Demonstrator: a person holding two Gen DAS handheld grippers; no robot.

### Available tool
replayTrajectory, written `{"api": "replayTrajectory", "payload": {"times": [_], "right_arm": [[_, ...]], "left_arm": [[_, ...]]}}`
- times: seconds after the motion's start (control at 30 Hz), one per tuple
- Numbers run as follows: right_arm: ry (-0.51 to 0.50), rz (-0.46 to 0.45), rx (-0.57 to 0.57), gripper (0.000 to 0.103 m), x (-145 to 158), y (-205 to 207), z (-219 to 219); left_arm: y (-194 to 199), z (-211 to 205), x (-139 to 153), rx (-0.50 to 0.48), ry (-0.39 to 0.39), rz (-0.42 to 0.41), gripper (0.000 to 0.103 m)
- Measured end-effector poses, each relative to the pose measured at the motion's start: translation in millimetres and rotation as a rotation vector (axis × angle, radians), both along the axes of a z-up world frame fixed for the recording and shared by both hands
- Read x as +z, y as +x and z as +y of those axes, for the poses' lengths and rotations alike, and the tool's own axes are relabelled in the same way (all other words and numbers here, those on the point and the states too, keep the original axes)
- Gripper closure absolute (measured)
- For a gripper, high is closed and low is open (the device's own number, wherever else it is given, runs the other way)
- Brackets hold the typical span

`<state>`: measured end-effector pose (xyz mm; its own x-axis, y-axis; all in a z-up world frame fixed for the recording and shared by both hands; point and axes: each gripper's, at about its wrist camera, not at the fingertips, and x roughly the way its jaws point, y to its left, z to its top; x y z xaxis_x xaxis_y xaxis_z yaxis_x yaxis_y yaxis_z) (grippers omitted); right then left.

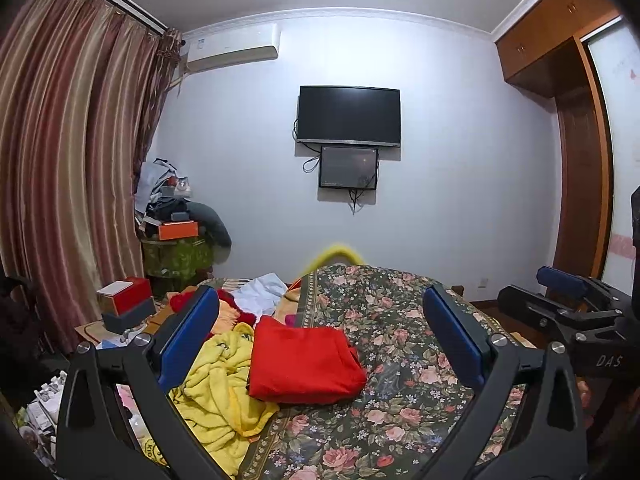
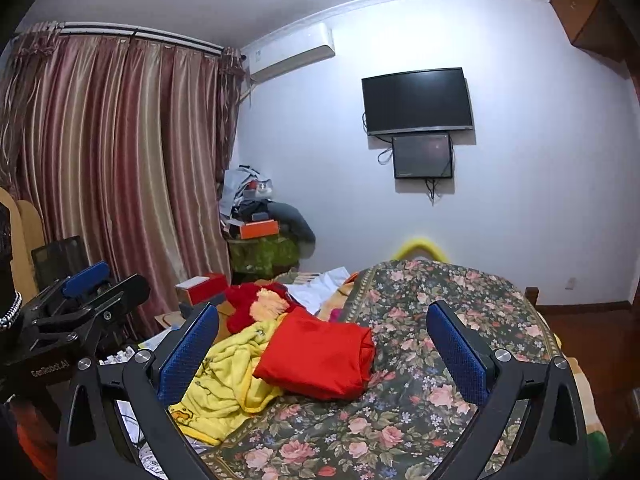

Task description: Fold large clothes

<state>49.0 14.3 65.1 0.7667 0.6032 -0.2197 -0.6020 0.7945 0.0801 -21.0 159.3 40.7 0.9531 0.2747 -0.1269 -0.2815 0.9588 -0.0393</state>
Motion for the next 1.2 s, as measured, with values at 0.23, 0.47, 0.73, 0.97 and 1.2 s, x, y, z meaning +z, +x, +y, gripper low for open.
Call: {"api": "replayTrajectory", "payload": {"times": [0.23, 0.47, 0.73, 0.97, 1.2], "right_arm": [[-0.004, 0.002, 0.001, 0.000, -0.7, 0.3, -0.8], [-0.003, 0.006, -0.003, 0.000, -4.6, 3.7, 1.4], [0.000, 0.013, -0.007, 0.000, -8.7, 6.2, 1.1], [0.006, 0.020, -0.012, 0.000, -11.0, 7.9, -0.7], [0.010, 0.021, -0.018, 0.000, -10.5, 6.7, -3.3]], "left_arm": [[4.7, 0.0, -2.7, -0.003, 0.006, 0.012, 0.000], [8.5, -0.8, -4.4, -0.004, 0.005, 0.018, 0.000], [13.1, 2.7, -7.6, -0.010, -0.007, 0.031, 0.000], [16.5, 3.3, -10.2, -0.018, -0.015, 0.043, 0.000], [18.2, 5.6, -12.6, -0.037, -0.033, 0.051, 0.000]]}}
